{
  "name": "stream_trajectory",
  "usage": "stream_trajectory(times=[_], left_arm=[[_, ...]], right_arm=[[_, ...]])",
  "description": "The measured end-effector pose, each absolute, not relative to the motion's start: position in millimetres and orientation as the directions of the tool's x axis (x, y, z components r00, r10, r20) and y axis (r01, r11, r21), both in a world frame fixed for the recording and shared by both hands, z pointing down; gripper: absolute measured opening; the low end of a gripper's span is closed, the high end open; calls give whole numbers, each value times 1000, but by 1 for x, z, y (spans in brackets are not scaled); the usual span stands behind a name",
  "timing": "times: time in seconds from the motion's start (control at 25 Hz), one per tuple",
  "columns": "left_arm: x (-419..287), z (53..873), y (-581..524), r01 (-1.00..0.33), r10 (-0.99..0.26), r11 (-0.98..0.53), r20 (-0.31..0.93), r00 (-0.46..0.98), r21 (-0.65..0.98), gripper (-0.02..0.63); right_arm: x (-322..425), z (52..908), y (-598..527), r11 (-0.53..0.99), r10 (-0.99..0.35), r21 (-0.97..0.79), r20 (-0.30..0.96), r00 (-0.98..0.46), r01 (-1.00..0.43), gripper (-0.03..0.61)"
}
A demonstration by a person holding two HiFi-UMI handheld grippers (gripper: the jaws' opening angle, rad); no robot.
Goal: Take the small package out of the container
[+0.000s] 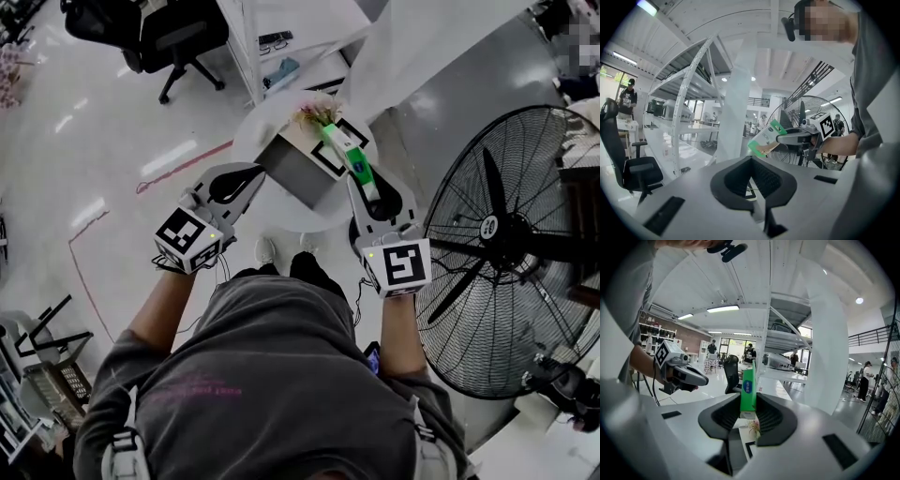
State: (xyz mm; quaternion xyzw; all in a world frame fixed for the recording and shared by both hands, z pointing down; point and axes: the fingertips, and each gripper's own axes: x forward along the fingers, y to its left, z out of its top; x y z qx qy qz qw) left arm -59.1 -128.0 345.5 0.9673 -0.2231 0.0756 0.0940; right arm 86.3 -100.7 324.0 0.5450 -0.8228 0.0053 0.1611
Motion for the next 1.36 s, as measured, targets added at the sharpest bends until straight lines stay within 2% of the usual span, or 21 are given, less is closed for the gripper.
stream_trajectory(times=[1.36], left_arm=[[-41,365,-149,-465,-428,-866,209,879,181,15]], right_arm=[[91,363,-128,467,-842,144,374,-389,-873,104]])
